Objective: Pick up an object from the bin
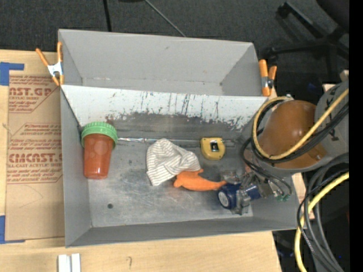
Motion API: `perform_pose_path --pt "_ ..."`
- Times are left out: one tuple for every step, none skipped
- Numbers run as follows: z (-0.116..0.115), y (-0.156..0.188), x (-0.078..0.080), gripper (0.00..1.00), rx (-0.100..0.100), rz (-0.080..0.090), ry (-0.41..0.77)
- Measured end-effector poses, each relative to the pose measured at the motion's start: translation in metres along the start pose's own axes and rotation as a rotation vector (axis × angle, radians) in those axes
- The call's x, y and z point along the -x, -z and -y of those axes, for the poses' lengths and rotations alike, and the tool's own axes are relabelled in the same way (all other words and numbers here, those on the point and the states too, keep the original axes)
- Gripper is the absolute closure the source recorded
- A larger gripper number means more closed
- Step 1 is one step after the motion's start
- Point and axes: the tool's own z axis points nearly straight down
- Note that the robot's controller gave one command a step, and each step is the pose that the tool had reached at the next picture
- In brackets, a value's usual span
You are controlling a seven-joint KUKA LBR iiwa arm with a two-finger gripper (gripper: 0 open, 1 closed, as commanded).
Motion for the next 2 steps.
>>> perform_pose_path --pt "-0.0002 0.0077 0.0000 1.00 -0.001 0.003 0.000" --pt "-0.0010 0.0158 -0.0012 1.00 0.001 -0.003 0.000"
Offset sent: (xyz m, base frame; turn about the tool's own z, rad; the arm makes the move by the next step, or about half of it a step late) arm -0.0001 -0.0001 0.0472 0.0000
